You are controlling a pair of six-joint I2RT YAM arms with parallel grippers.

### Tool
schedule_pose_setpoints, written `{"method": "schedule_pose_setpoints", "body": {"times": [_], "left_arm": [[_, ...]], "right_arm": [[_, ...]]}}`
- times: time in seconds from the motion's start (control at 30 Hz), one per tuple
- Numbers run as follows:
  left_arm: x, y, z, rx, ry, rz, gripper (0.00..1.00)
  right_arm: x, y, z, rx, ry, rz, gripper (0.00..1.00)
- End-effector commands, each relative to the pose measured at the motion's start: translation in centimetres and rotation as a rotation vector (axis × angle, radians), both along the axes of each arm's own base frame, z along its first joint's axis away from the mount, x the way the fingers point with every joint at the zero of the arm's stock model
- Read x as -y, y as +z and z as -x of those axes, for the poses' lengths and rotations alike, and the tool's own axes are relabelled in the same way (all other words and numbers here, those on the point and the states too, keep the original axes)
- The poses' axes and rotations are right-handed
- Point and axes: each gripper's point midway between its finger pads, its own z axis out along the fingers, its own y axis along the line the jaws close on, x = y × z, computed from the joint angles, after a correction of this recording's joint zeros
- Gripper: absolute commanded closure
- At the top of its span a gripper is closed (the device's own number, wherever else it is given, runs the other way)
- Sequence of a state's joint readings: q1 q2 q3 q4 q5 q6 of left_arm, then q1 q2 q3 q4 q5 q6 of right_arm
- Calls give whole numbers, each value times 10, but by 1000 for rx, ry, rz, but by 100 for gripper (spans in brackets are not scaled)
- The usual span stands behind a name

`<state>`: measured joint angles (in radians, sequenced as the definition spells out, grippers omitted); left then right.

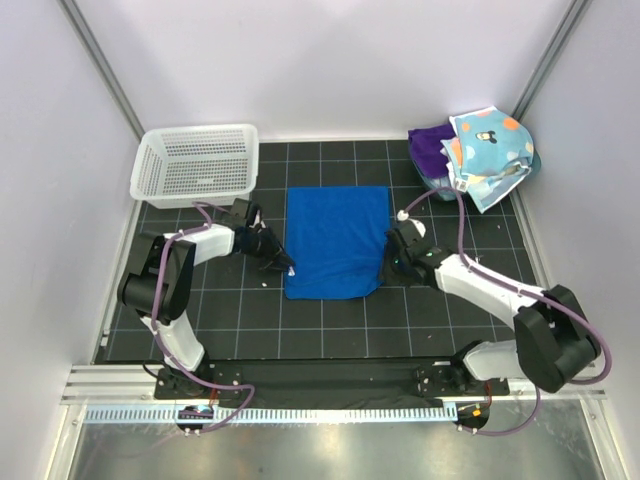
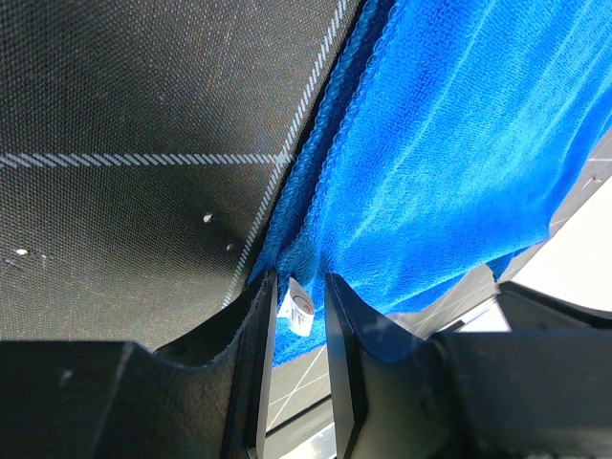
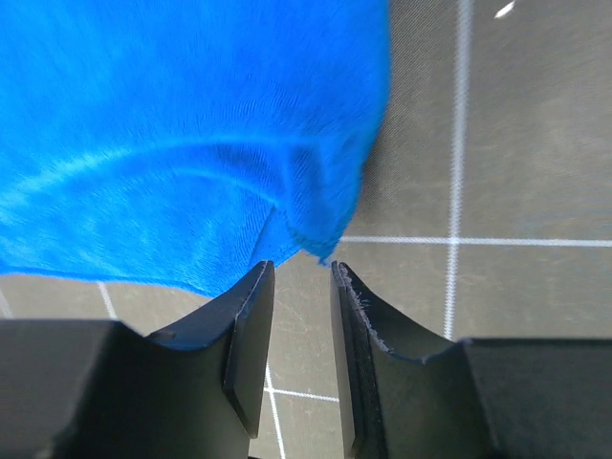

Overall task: Fold and stack the towels
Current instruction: Fold the towel

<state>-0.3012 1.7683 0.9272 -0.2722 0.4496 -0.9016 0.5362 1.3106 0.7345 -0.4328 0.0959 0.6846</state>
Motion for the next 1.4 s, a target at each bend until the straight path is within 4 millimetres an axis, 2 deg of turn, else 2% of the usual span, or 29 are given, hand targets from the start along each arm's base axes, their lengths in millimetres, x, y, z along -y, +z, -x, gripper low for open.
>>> {"method": "schedule_pose_setpoints", "body": {"times": [0.0,0.17,0.3,0.43,0.77,1.0,1.17,1.37], "left_arm": [[-3,-10,3,-14,-20,-32,69],[-3,-12,4,-19,-23,-35,69],[-4,-12,4,-19,-24,-40,69],[-4,-13,5,-21,-28,-43,69],[-5,-15,5,-23,-27,-48,69],[-6,-17,6,-28,-25,-54,69],[-7,-17,7,-30,-26,-57,69],[-8,-17,8,-29,-27,-59,69]], "right_arm": [[-6,-12,-1,10,-2,52,63],[-8,-29,-5,-12,-5,93,64],[-7,-29,-15,10,-30,121,62],[-3,-29,-20,24,-50,142,55],[-2,-29,-29,60,-96,140,56],[1,-34,-22,46,-84,163,73],[8,-41,-15,28,-80,196,80],[11,-36,-16,37,-82,218,94]]}}
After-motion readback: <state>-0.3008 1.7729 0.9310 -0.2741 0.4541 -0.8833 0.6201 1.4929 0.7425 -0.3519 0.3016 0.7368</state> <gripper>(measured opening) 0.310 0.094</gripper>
